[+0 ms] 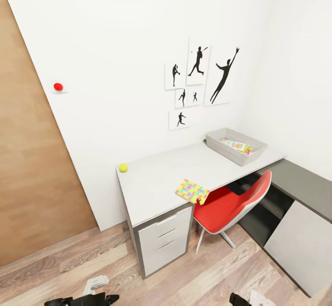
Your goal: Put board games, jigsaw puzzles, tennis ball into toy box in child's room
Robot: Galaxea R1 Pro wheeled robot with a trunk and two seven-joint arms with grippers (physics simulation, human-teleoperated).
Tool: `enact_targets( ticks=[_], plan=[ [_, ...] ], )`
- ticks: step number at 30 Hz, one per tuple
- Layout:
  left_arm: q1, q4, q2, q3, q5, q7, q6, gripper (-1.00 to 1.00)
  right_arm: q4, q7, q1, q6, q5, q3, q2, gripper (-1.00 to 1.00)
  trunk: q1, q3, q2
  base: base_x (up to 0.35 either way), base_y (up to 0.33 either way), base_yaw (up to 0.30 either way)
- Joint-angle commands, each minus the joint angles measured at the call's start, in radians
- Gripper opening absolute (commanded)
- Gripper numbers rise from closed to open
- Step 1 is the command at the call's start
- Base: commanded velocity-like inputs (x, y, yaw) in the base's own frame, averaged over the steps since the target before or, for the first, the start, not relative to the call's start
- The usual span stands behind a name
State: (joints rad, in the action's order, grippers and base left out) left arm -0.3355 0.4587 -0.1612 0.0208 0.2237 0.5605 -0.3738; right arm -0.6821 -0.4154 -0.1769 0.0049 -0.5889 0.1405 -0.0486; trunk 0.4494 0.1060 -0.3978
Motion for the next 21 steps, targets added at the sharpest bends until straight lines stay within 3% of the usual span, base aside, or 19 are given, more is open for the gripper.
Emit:
enact_targets(
  ticks=[1, 2, 4, 8, 12, 14, 16, 17, 20, 21],
  plan=[
    [0.0, 0.002, -0.001, 0.002, 0.006, 0.02, -0.009, 1.0, -0.084, 0.037, 0.031, 0.054, -0.009, 0.007, -0.032, 1.0, 0.001, 0.004, -0.002, 0.0, 0.0, -0.092],
    [0.0, 0.002, -0.002, 0.002, 0.006, 0.029, -0.009, 1.0, -0.128, 0.064, 0.053, 0.08, -0.012, 0.006, -0.047, 1.0, 0.001, 0.005, -0.002, 0.0, 0.0, -0.074],
    [0.0, 0.004, -0.005, 0.001, 0.006, 0.066, -0.01, 1.0, -0.303, 0.183, 0.156, 0.156, -0.049, -0.003, -0.097, 1.0, 0.001, 0.007, -0.002, 0.0, 0.0, -0.039],
    [0.0, 0.005, -0.009, 0.001, 0.006, 0.108, -0.011, 1.0, -0.461, 0.344, 0.28, 0.205, -0.135, -0.059, -0.142, 1.0, 0.001, 0.011, -0.002, 0.0, 0.0, -0.015],
    [0.0, 0.007, -0.011, 0.001, 0.006, 0.13, -0.01, 1.0, -0.523, 0.46, 0.326, 0.227, -0.173, -0.122, -0.166, 1.0, 0.001, 0.014, -0.002, 0.0, 0.0, -0.004],
    [-0.001, 0.007, -0.012, 0.001, 0.006, 0.137, -0.01, 1.0, -0.545, 0.496, 0.333, 0.246, -0.178, -0.136, -0.171, 1.0, 0.001, 0.014, -0.002, 0.0, 0.0, -0.001],
    [-0.002, 0.007, -0.012, 0.001, 0.006, 0.147, -0.011, 1.0, -0.586, 0.549, 0.338, 0.3, -0.182, -0.157, -0.177, 1.0, 0.001, 0.015, -0.002, 0.0, 0.0, 0.0],
    [-0.004, 0.008, -0.012, 0.001, 0.006, 0.158, -0.011, 1.0, -0.622, 0.595, 0.341, 0.371, -0.184, -0.189, -0.182, 1.0, 0.001, 0.015, -0.002, 0.0, 0.0, 0.0],
    [-0.007, 0.013, -0.012, 0.002, 0.006, 0.172, -0.015, 1.0, -0.65, 0.648, 0.343, 0.453, -0.186, -0.26, -0.183, 1.0, 0.001, 0.015, -0.002, 0.0, 0.0, 0.0],
    [-0.009, 0.021, -0.012, 0.002, 0.006, 0.177, -0.017, 1.0, -0.657, 0.678, 0.343, 0.484, -0.188, -0.304, -0.184, 1.0, 0.001, 0.015, -0.002, 0.0, 0.0, 0.0]
  ],
)
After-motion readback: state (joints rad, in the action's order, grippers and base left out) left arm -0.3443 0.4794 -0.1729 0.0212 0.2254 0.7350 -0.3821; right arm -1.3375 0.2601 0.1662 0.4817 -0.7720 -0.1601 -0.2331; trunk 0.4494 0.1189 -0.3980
